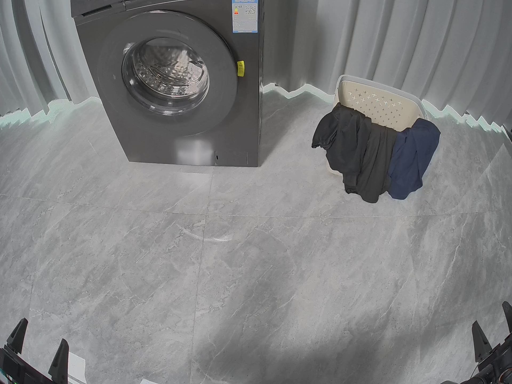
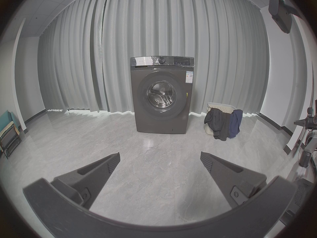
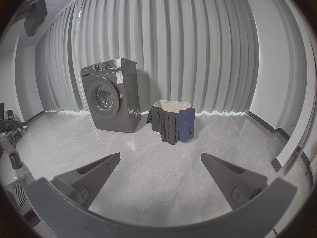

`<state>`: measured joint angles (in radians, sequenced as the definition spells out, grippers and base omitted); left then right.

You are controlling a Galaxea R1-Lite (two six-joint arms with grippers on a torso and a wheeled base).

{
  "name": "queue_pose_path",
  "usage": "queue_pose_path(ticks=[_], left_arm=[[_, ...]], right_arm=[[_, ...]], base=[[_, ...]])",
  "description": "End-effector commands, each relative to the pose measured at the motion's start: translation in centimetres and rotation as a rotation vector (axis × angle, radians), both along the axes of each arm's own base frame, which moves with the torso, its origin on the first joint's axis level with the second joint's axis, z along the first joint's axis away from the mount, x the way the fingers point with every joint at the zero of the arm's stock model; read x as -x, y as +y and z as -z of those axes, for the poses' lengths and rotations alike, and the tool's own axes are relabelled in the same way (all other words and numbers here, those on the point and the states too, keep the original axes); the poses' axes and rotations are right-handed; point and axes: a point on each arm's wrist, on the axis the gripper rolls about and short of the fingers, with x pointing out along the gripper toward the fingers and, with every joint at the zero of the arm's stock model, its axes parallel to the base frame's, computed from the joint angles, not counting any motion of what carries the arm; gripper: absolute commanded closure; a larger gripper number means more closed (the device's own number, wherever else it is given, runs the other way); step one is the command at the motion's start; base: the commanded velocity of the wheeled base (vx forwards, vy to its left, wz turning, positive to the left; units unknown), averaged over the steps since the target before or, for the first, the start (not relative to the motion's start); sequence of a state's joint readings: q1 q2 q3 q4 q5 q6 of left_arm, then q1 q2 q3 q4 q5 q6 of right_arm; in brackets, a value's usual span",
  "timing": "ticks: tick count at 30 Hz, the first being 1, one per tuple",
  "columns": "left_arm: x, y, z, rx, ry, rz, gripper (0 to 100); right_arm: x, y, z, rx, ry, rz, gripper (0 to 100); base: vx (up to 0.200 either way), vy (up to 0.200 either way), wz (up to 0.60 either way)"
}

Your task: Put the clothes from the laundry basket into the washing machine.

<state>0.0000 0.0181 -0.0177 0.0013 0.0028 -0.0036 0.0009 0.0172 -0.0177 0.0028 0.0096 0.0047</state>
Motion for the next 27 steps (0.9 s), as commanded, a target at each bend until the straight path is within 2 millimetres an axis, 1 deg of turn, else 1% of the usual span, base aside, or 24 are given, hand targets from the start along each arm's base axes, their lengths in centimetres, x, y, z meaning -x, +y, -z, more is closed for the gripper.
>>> queue_pose_path(ticks=[1, 14, 27], left_arm=[[0.01, 0.0, 0.53, 0.001, 0.0, 0.0, 0], [0.02, 0.0, 0.49, 0.004, -0.002, -0.002, 0], [0.02, 0.0, 0.49, 0.01, -0.002, -0.002, 0]], right_arm=[[-0.08, 0.0, 0.46, 0.0, 0.011, 0.0, 0], [-0.08, 0.0, 0.46, 0.0, 0.011, 0.0, 0], [-0.08, 0.0, 0.46, 0.0, 0.011, 0.0, 0]], base=[[0.0, 0.0, 0.0], [0.0, 0.0, 0.0], [0.2, 0.0, 0.0]])
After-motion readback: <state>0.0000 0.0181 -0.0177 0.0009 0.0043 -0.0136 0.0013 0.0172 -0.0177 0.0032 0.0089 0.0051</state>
